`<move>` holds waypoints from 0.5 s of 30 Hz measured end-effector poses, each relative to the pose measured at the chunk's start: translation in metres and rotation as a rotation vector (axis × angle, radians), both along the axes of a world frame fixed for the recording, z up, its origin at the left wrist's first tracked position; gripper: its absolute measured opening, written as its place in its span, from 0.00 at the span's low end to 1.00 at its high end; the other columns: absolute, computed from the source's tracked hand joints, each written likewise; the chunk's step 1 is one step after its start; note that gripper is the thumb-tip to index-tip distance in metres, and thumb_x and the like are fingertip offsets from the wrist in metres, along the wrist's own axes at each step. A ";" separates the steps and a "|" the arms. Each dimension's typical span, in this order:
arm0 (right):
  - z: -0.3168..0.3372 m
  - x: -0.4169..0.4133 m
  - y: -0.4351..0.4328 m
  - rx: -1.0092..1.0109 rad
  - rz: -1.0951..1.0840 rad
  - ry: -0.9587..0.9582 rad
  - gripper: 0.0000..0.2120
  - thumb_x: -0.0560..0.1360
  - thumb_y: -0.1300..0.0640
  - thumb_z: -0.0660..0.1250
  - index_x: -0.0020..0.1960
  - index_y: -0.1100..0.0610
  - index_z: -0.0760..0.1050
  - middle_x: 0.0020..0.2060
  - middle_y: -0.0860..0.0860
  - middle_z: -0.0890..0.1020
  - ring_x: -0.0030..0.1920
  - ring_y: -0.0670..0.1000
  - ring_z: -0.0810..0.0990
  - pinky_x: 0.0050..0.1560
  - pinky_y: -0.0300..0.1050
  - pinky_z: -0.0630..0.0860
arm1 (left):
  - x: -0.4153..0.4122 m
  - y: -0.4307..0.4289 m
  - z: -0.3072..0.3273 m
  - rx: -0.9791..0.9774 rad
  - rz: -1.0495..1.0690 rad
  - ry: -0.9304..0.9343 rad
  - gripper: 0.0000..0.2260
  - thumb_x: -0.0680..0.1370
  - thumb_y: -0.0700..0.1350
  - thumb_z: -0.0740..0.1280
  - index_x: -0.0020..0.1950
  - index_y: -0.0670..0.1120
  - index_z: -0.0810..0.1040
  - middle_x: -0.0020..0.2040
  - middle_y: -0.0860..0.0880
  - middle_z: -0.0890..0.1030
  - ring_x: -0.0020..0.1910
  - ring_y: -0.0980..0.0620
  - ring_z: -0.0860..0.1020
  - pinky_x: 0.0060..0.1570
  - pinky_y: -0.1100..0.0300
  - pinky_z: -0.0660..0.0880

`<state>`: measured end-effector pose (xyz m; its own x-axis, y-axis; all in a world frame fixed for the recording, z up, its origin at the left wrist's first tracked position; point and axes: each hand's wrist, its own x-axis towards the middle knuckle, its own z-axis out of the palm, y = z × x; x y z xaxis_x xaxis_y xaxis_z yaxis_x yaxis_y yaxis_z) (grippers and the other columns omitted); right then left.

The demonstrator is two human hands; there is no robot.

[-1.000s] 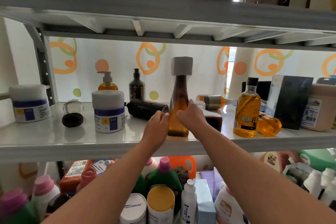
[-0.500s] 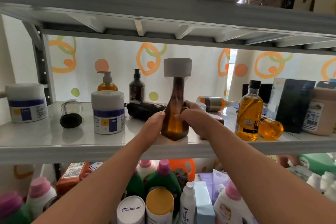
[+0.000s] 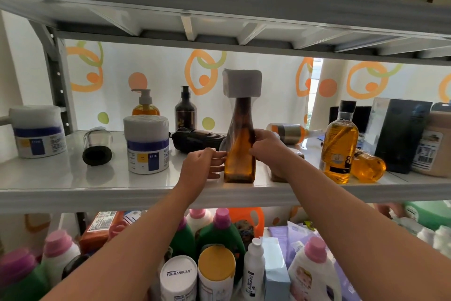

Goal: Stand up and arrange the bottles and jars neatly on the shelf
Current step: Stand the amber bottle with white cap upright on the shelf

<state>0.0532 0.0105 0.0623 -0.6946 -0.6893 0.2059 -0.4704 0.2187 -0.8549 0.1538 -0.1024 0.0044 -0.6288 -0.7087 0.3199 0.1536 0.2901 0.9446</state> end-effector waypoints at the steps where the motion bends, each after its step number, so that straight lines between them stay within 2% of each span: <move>1: 0.000 0.000 0.001 0.001 0.000 0.002 0.17 0.78 0.67 0.58 0.65 0.57 0.69 0.48 0.50 0.76 0.53 0.53 0.75 0.51 0.43 0.74 | 0.000 0.000 0.000 -0.004 -0.003 -0.002 0.17 0.81 0.44 0.53 0.41 0.47 0.80 0.39 0.50 0.83 0.40 0.51 0.82 0.40 0.57 0.79; 6: -0.005 0.002 0.002 -0.007 -0.011 0.007 0.20 0.78 0.67 0.57 0.68 0.57 0.65 0.50 0.51 0.75 0.52 0.52 0.75 0.48 0.41 0.74 | 0.002 0.001 0.001 0.027 -0.040 -0.015 0.17 0.82 0.44 0.54 0.41 0.48 0.80 0.40 0.51 0.83 0.42 0.50 0.82 0.43 0.55 0.80; 12: -0.008 0.005 0.001 -0.017 -0.062 0.038 0.20 0.78 0.66 0.58 0.68 0.57 0.65 0.54 0.53 0.75 0.56 0.55 0.75 0.60 0.50 0.75 | 0.006 0.003 0.004 0.077 -0.158 -0.052 0.16 0.81 0.44 0.53 0.45 0.49 0.80 0.43 0.50 0.84 0.45 0.52 0.82 0.47 0.55 0.78; 15: -0.007 0.005 0.003 -0.005 -0.080 0.038 0.19 0.78 0.66 0.58 0.68 0.57 0.65 0.57 0.55 0.76 0.58 0.57 0.75 0.61 0.53 0.74 | 0.005 0.006 0.005 0.085 -0.192 -0.062 0.15 0.81 0.44 0.53 0.46 0.49 0.80 0.44 0.51 0.84 0.46 0.53 0.82 0.46 0.56 0.79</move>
<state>0.0586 0.0131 0.0552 -0.7393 -0.6306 0.2363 -0.4838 0.2533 -0.8378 0.1592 -0.0968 0.0091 -0.7712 -0.5972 0.2205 0.1390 0.1801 0.9738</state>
